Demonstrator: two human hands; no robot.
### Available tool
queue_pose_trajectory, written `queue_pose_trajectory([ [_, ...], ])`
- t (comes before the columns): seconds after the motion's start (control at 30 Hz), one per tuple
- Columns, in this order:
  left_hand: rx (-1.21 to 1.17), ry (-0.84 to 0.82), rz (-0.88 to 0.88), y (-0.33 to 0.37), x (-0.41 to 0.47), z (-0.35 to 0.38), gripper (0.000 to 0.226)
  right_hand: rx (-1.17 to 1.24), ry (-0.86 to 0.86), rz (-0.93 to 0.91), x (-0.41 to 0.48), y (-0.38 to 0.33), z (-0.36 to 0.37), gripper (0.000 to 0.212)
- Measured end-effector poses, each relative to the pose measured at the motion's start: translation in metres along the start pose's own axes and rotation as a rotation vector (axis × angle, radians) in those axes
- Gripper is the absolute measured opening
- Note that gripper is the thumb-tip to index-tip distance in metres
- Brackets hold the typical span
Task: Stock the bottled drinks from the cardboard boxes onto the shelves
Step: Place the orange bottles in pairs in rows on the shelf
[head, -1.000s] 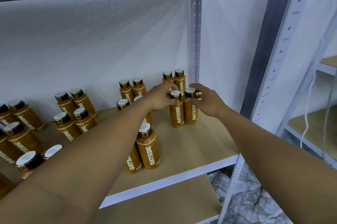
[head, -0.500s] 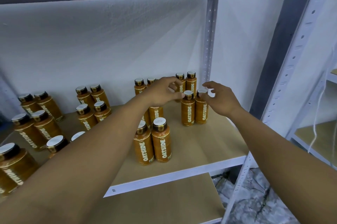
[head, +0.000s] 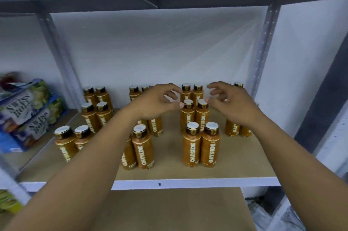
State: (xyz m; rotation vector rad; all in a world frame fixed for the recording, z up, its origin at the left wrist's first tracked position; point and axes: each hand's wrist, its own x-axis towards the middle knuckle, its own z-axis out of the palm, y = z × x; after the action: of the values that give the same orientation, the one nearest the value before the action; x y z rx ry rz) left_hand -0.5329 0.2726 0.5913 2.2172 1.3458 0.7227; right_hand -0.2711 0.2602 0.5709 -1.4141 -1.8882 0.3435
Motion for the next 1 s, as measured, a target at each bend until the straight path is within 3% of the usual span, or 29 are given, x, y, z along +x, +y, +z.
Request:
queue_pose_trajectory([
  [0.4,0.01,0.051,-0.072,-0.092,-0.08,-0.052,0.047,0.069,-0.174,-0.101,-0.003,-0.094,0.097,0.045],
  [0.73,-0.005,-0.001,-0.037,-0.147,-0.099,-0.038,0.038,0.044,-0.243,-0.013,-0.025,-0.103,0.166,0.051],
  [1.0,-0.077,0.098,-0.045,-0.163,-0.106,-0.018,0.046,0.076,-0.205,0.025,-0.034,-0.094,0.183,0.047],
])
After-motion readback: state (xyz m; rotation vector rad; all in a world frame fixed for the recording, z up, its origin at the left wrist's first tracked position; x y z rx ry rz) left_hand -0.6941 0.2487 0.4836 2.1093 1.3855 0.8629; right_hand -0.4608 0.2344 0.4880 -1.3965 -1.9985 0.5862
